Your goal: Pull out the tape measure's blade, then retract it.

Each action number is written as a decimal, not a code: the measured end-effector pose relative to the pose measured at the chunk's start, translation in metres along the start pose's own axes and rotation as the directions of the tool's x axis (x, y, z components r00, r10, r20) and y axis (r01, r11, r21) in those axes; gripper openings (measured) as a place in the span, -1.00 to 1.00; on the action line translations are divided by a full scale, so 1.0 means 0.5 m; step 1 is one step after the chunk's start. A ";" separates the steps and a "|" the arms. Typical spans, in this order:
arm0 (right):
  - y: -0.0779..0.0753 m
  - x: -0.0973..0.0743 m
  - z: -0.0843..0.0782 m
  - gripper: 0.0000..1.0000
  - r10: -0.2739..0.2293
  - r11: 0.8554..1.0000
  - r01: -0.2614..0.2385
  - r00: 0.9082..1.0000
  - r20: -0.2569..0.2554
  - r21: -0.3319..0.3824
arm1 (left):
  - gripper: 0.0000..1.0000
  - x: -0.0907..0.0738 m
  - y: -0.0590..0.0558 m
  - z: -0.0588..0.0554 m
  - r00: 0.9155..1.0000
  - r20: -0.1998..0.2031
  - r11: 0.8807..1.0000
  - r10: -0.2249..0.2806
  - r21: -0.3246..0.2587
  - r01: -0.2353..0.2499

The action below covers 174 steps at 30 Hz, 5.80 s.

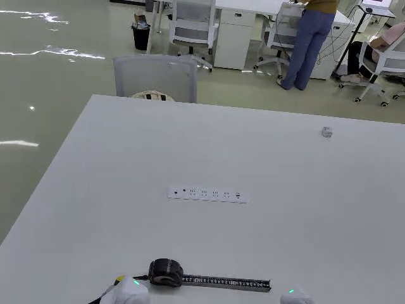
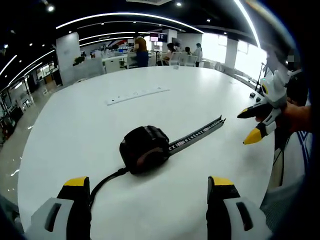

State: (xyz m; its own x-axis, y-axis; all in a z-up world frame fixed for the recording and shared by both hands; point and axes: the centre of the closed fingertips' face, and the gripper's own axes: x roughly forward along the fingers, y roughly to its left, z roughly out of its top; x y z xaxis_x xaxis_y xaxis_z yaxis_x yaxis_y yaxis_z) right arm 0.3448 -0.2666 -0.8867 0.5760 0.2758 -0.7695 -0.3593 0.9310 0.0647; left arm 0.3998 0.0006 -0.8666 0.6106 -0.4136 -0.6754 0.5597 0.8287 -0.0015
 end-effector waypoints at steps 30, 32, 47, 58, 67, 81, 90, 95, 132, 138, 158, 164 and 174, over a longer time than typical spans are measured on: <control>0.068 -0.064 -0.020 0.95 -0.007 0.998 0.007 1.000 -0.001 0.066 | 1.00 -0.088 -0.003 -0.046 0.998 0.001 0.988 0.066 -0.142 -0.066; 0.070 -0.071 -0.024 0.98 -0.010 0.998 0.010 1.000 -0.001 0.070 | 1.00 -0.094 -0.004 -0.051 0.998 0.001 0.988 0.068 -0.137 -0.067; 0.108 -0.113 -0.061 1.00 -0.007 0.995 0.009 1.000 -0.022 0.103 | 1.00 -0.157 -0.032 -0.085 0.997 -0.032 0.980 0.077 -0.181 -0.081; 0.125 -0.132 -0.086 1.00 -0.009 0.994 0.013 0.999 -0.041 0.105 | 1.00 -0.199 -0.043 -0.068 0.993 -0.001 0.976 0.116 -0.184 -0.114; 0.126 -0.148 -0.083 1.00 -0.012 0.993 0.017 0.999 -0.040 0.117 | 1.00 -0.207 -0.048 -0.079 0.991 -0.017 0.971 0.130 -0.202 -0.131; 0.120 -0.158 -0.091 1.00 -0.017 0.991 0.023 0.999 -0.046 0.133 | 1.00 -0.212 -0.058 -0.076 0.989 -0.022 0.961 0.145 -0.234 -0.146; 0.124 -0.146 -0.089 1.00 -0.010 0.991 0.017 0.999 -0.052 0.130 | 0.98 -0.209 -0.059 -0.066 0.986 -0.010 0.951 0.166 -0.263 -0.163; 0.123 -0.135 -0.090 1.00 -0.001 0.993 0.009 0.998 -0.061 0.119 | 0.95 -0.205 -0.067 -0.055 0.984 -0.003 0.948 0.179 -0.267 -0.174; 0.066 -0.071 -0.073 1.00 0.016 0.996 -0.007 0.995 -0.101 0.086 | 0.89 -0.115 -0.065 -0.013 0.978 -0.007 0.939 0.210 -0.277 -0.204; 0.048 -0.057 -0.073 0.98 0.020 0.997 -0.011 0.994 -0.107 0.079 | 0.86 -0.093 -0.060 -0.004 0.975 -0.012 0.937 0.221 -0.276 -0.216; 0.017 -0.032 -0.066 0.92 0.033 0.998 -0.027 0.991 -0.127 0.048 | 0.81 -0.033 -0.041 0.025 0.970 -0.019 0.928 0.241 -0.286 -0.237; 0.017 -0.026 -0.067 0.90 0.038 0.999 -0.033 0.990 -0.135 0.041 | 0.79 -0.023 -0.040 0.027 0.971 -0.022 0.929 0.239 -0.284 -0.235; 0.006 -0.008 -0.062 0.86 0.045 0.999 -0.042 0.988 -0.149 0.019 | 0.74 0.013 -0.032 0.026 0.970 -0.031 0.929 0.242 -0.282 -0.241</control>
State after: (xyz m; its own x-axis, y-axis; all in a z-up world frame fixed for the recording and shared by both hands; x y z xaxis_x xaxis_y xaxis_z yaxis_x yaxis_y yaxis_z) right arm 0.3185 -0.2722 -0.9033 0.4433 0.2786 -0.8520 -0.3693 0.9228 0.1095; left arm 0.4020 -0.0202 -0.8612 0.7100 -0.1887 -0.6784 0.2150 0.9755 -0.0463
